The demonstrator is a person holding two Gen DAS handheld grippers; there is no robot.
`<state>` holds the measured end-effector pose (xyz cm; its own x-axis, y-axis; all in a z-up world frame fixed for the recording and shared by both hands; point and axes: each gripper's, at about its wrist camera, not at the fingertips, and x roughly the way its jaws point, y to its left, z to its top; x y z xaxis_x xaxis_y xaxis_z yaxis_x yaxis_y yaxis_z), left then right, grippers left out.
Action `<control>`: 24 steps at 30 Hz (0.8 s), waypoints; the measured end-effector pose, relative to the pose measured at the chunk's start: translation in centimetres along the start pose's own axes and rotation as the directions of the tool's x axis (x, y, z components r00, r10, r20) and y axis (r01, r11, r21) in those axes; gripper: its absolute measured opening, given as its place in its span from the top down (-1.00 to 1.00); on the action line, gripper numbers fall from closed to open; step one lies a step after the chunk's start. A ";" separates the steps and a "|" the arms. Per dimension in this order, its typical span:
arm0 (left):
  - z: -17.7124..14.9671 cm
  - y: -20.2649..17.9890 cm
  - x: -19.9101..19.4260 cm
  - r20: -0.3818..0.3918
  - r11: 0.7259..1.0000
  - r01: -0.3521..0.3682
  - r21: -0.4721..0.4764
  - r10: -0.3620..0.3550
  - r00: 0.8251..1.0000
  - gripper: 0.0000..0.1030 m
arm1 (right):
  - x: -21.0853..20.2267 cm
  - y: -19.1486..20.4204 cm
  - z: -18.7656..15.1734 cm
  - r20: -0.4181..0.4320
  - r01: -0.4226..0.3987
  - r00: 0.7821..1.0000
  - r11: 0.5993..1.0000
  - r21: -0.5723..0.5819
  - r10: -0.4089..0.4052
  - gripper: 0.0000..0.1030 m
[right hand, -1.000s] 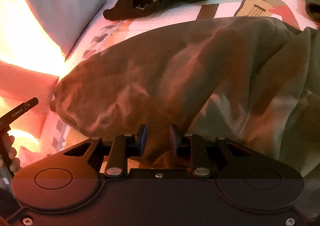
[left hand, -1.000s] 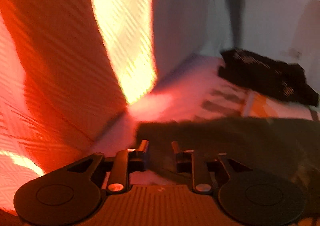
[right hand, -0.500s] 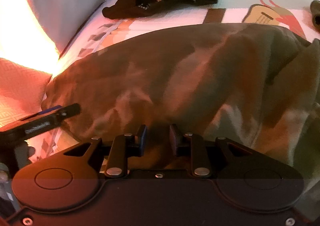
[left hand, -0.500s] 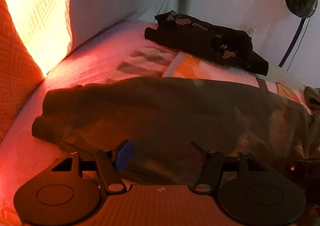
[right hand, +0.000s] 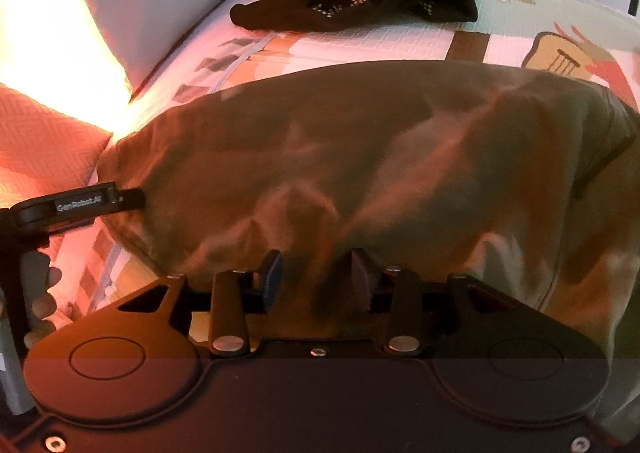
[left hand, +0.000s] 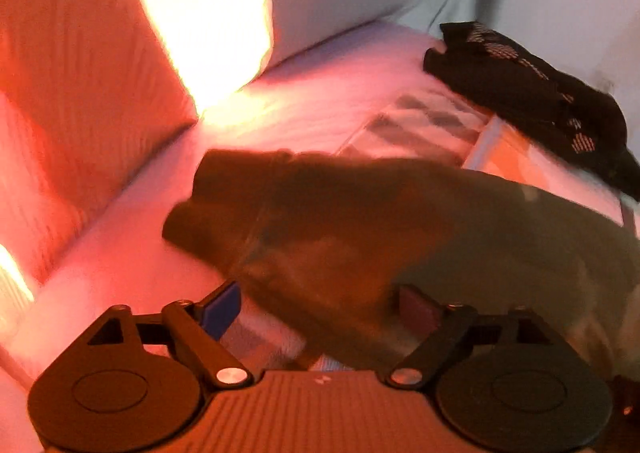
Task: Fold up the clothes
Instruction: 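Lay the hoodie down flat with both grippers and smooth the sleeve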
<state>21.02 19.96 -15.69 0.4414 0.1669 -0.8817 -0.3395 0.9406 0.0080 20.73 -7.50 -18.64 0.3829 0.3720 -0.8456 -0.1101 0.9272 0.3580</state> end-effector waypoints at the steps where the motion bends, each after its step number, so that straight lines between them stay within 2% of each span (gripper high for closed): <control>1: 0.1 0.4 0.2 -0.023 1.000 0.021 -0.022 -0.021 1.000 -0.72 | 0.0 -0.1 0.0 -0.001 -0.006 1.000 1.000 0.006 0.006 0.28; 3: 0.3 1.0 0.7 -0.048 0.995 0.074 -0.073 -0.078 0.996 -0.70 | 0.0 -0.4 0.1 -0.001 -0.016 1.000 1.000 0.017 0.016 0.28; 5: 0.4 1.7 1.3 -0.063 0.979 0.148 -0.141 -0.158 0.985 -0.53 | 0.0 -0.5 0.0 0.003 -0.019 1.000 1.000 0.019 0.019 0.28; 6: 0.4 1.8 1.5 -0.061 0.969 0.180 -0.171 -0.193 0.979 -0.37 | 0.0 -0.4 0.0 0.005 -0.017 1.000 1.000 0.016 0.017 0.28; 8: 0.3 2.0 1.5 -0.048 0.954 0.215 -0.209 -0.230 0.972 -0.19 | 0.0 -0.4 0.0 0.007 -0.015 1.000 1.000 0.011 0.015 0.28; 12: 0.4 2.0 0.8 -0.016 0.941 0.250 -0.228 -0.260 0.965 0.39 | 0.0 -0.4 0.0 0.008 -0.015 1.000 1.000 0.012 0.015 0.28; 13: 0.4 1.9 0.5 -0.002 0.946 0.241 -0.219 -0.247 0.969 0.63 | 0.0 -0.4 0.0 0.009 -0.016 1.000 1.000 0.015 0.016 0.28; 15: 0.5 1.7 0.0 0.016 0.950 0.229 -0.210 -0.231 0.973 0.79 | -0.1 -0.4 -0.1 0.011 -0.017 1.000 1.000 0.019 0.016 0.28; 24: 0.8 2.5 -1.4 0.092 0.961 0.184 -0.208 -0.168 0.982 0.83 | 0.4 0.6 -0.2 0.013 -0.062 0.998 0.998 0.028 0.062 0.37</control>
<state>20.24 22.38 -14.03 0.5663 0.0328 -0.8235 -0.4181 0.8725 -0.2528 20.70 -6.78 -18.87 0.3869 0.4282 -0.8167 -0.1084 0.9006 0.4208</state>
